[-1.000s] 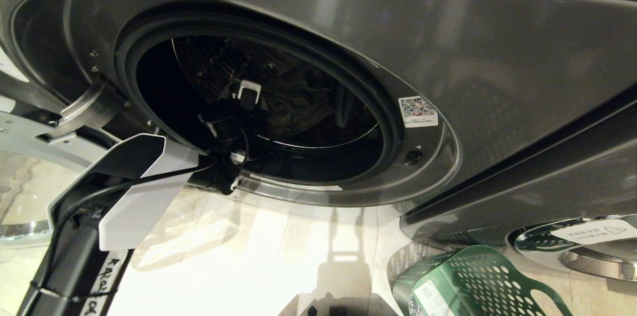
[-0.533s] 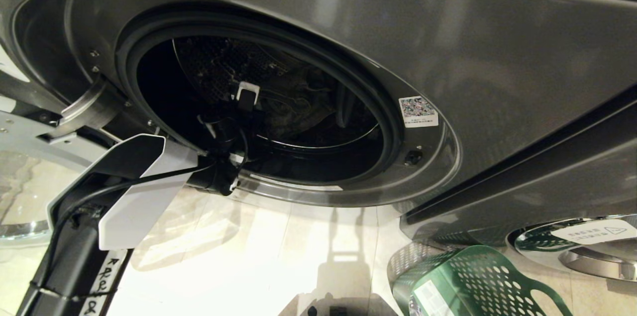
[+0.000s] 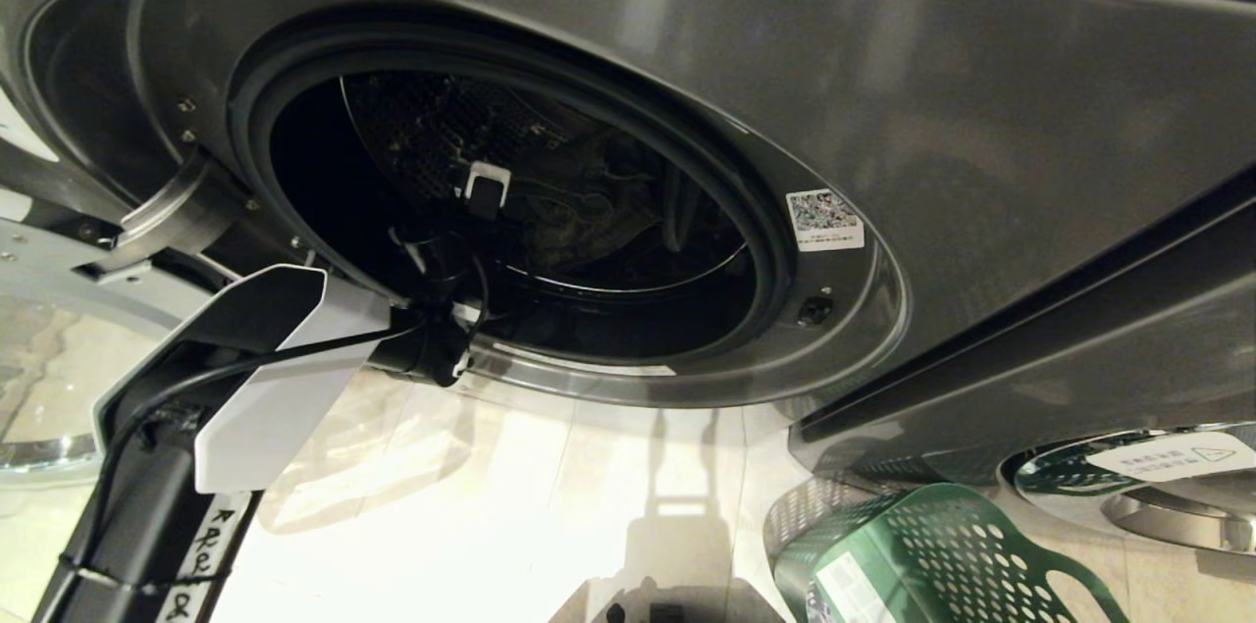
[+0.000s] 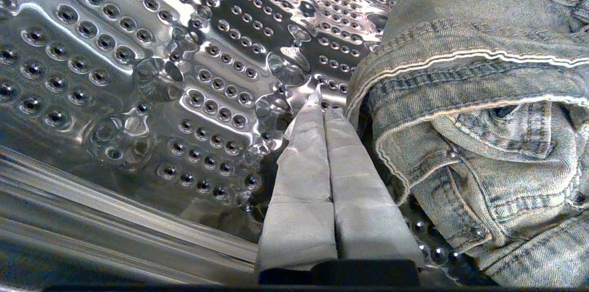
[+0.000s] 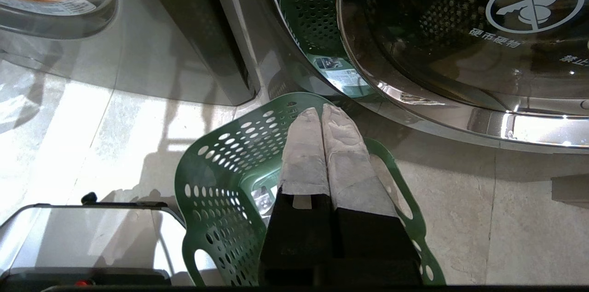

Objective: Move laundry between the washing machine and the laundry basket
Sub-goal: Pick a cloth and place it into the basket

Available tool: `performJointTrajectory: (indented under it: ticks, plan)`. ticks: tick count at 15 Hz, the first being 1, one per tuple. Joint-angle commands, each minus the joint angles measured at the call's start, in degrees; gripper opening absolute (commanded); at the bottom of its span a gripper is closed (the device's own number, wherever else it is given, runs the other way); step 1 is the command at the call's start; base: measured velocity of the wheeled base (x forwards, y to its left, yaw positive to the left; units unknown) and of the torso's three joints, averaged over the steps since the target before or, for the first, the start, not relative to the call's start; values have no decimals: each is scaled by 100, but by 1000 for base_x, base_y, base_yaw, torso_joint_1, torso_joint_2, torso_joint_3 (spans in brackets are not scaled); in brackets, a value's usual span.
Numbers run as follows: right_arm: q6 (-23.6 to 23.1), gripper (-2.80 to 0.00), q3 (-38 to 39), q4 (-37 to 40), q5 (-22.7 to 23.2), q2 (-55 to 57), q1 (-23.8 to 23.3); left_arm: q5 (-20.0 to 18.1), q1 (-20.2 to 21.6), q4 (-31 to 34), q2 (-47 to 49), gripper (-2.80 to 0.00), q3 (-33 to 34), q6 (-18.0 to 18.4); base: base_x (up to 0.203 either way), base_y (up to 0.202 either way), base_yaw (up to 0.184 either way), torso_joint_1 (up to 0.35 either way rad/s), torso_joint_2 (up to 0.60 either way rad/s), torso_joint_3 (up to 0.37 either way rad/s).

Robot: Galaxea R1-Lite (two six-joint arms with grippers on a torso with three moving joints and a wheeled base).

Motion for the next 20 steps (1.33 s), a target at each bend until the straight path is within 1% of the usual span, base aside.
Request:
performJointTrajectory:
  ticks: [1,9,11,16,18,20]
  plan:
    - [0,-280,0,0,2,5,2,7,1,-36,20,-280,-1,14,0,0,0,0,0,0]
    - [0,-280,0,0,2,5,2,7,1,-36,-44,-280,36,12,0,0,0,0,0,0]
    - [0,-280,0,0,2,5,2,-1,1,-34,-171,-280,348,-34,0,0,0,0,0,0]
    - [0,-280,0,0,2,5,10,46,-21,77,-722,-280,1513,-570,0,0,0,0,0,0]
    - [0,-280,0,0,2,5,2,36,-124,324,-1017,-280,1901,-1000,0,0,0,0,0,0]
    - [0,-280,0,0,2,5,2,34,-207,518,-1284,-280,2271,-1315,0,0,0,0,0,0]
